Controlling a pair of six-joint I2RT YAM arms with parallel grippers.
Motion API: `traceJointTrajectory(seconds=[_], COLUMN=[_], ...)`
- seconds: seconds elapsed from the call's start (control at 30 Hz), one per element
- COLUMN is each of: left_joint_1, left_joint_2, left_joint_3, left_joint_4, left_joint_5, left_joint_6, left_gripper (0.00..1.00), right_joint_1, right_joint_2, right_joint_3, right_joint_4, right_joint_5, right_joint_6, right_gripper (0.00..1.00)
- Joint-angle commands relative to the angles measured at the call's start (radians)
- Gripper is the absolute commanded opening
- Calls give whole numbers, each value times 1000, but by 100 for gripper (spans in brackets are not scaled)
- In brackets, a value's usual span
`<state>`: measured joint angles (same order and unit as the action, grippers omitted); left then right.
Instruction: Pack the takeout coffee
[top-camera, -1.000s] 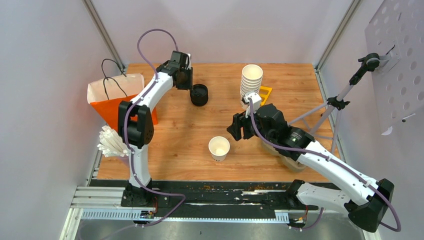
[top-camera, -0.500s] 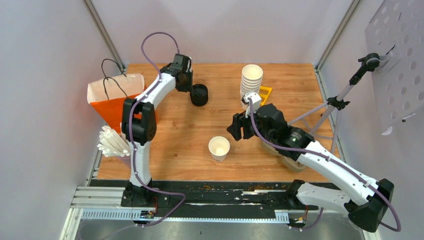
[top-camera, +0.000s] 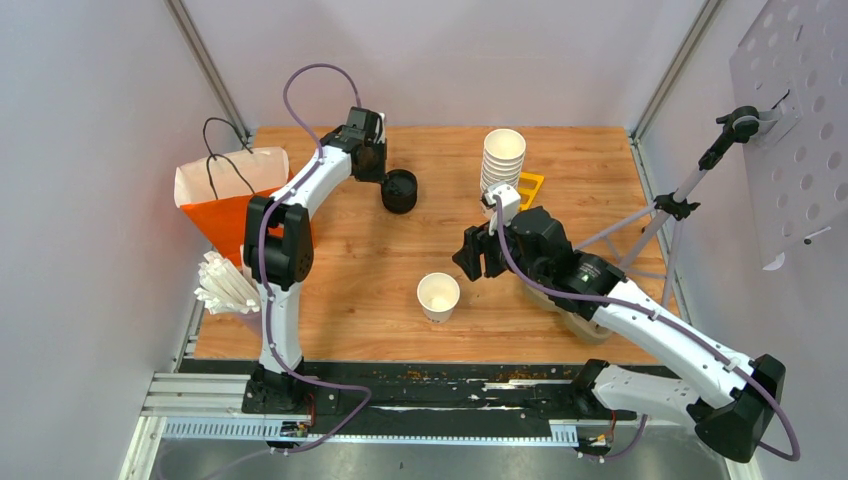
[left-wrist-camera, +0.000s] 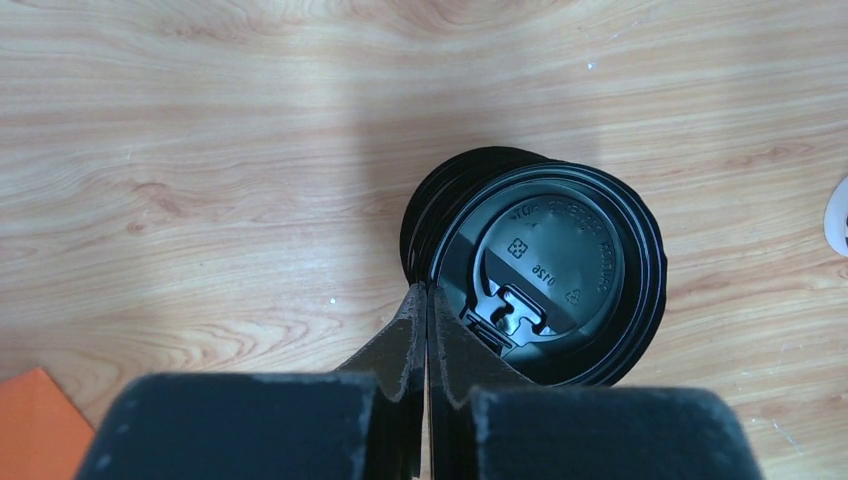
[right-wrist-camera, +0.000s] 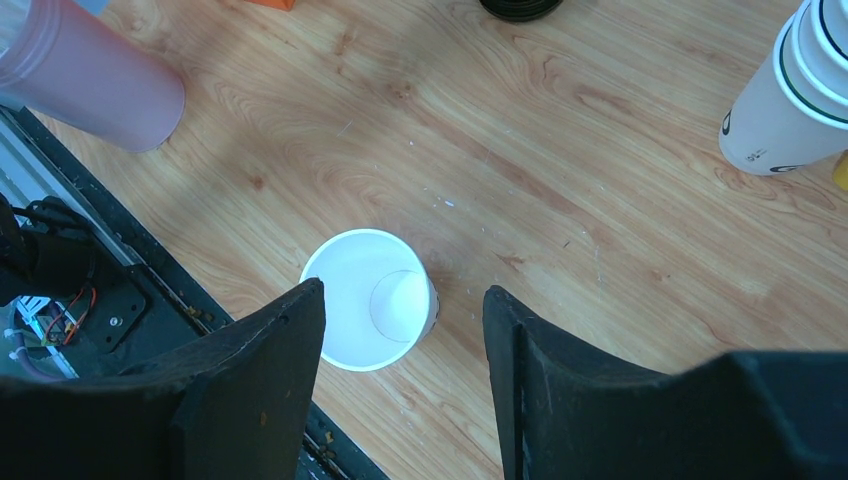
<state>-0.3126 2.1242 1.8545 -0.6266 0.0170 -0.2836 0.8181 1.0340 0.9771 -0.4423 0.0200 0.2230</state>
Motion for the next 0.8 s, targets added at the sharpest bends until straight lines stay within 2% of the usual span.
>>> traceJointTrajectory(seconds=[0.0, 0.77], left_joint_1=[-2, -2], left_joint_2=[-32, -79], left_joint_3=[35, 77], left_joint_4=[18, -25], left_joint_5=[26, 20], left_joint_6=[15, -7], left_gripper=[0, 0], right_joint_1=[5, 6], right_joint_2=[-3, 19], right_joint_3=[14, 2], right_joint_4=[62, 99], right_joint_5=[12, 51], right_joint_6=[9, 65], right_gripper=[59, 60])
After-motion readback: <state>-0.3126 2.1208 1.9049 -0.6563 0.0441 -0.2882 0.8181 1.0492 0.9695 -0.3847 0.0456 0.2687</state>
